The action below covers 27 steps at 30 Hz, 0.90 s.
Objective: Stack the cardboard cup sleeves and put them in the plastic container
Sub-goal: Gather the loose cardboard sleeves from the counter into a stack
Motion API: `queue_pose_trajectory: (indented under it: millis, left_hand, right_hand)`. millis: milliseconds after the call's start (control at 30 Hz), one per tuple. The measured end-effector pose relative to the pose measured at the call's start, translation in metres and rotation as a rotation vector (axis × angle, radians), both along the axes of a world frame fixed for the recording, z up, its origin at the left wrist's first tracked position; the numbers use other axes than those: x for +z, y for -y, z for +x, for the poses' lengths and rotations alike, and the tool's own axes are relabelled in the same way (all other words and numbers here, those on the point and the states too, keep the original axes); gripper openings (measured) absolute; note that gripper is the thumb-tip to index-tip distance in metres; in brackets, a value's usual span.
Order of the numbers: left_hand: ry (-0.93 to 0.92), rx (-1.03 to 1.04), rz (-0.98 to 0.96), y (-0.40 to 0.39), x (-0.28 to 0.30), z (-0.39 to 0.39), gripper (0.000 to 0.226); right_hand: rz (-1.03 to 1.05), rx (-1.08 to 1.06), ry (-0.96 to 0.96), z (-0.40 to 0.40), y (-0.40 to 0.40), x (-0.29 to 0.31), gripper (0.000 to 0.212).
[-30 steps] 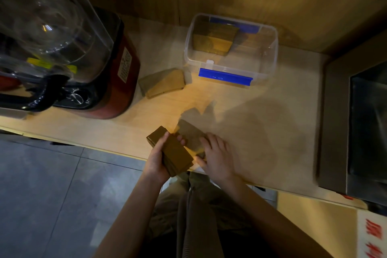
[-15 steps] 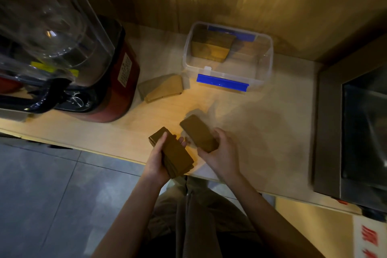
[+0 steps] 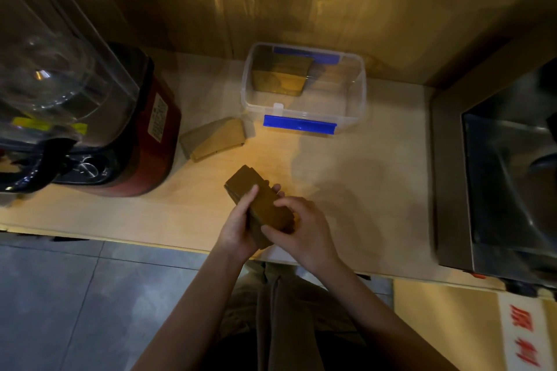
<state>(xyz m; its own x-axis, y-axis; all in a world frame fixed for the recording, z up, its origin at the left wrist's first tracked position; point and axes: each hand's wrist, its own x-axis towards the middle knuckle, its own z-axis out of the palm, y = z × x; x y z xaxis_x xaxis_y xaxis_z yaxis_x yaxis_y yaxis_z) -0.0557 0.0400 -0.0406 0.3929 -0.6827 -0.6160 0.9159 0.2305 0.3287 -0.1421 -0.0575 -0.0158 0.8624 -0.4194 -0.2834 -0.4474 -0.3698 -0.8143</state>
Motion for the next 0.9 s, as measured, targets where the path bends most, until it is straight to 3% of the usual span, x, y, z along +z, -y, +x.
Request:
queue_pose_trajectory:
  millis: [67, 100, 167, 233, 300, 367, 433, 500, 600, 700, 833, 900]
  left_hand:
    - [0.006, -0.008, -0.005, 0.006, 0.005, 0.0, 0.023]
    - [0.016, -0.013, 0.022, 0.009, 0.009, 0.001, 0.019]
    - [0.058, 0.001, 0.105, 0.013, 0.01, 0.002, 0.031]
    - [0.106, 0.068, 0.143, 0.017, 0.015, 0.004, 0.036]
    - [0.149, 0.11, 0.11, 0.021, 0.019, 0.005, 0.033]
    - [0.232, 0.058, 0.123, 0.026, 0.024, 0.004, 0.029]
    - [0.319, -0.04, 0.177, 0.028, 0.023, 0.002, 0.029]
    - [0.388, -0.094, 0.252, 0.027, 0.018, 0.004, 0.032]
    - [0.543, -0.161, 0.318, 0.02, 0.011, 0.015, 0.036]
    - [0.774, -0.295, 0.408, 0.015, 0.006, 0.023, 0.043]
    - [1.232, -0.532, 0.663, 0.018, -0.016, 0.022, 0.042]
    - [1.262, -0.512, 0.706, 0.021, -0.024, 0.017, 0.049]
  right_hand:
    - [-0.063, 0.088, -0.019, -0.002, 0.004, -0.001, 0.058]
    - [-0.05, 0.089, -0.02, -0.003, 0.006, -0.002, 0.056]
    - [0.114, -0.085, 0.01, -0.005, 0.009, -0.005, 0.043]
    - [0.419, -0.379, 0.012, -0.006, 0.014, -0.007, 0.027]
    - [0.88, -0.579, -0.041, -0.005, 0.019, -0.01, 0.031]
    - [1.277, -0.571, -0.082, -0.005, 0.022, -0.012, 0.045]
    - [1.423, -0.484, -0.069, -0.007, 0.025, -0.017, 0.054]
    - [1.385, -0.427, -0.073, -0.009, 0.03, -0.022, 0.056]
    - [1.231, -0.412, -0.08, -0.014, 0.044, -0.028, 0.042]
    - [0.898, -0.309, -0.038, -0.021, 0.063, -0.03, 0.035]
    - [0.418, -0.23, 0.037, -0.017, 0.078, -0.032, 0.04]
    - [0.339, -0.258, 0.08, -0.014, 0.077, -0.036, 0.042]
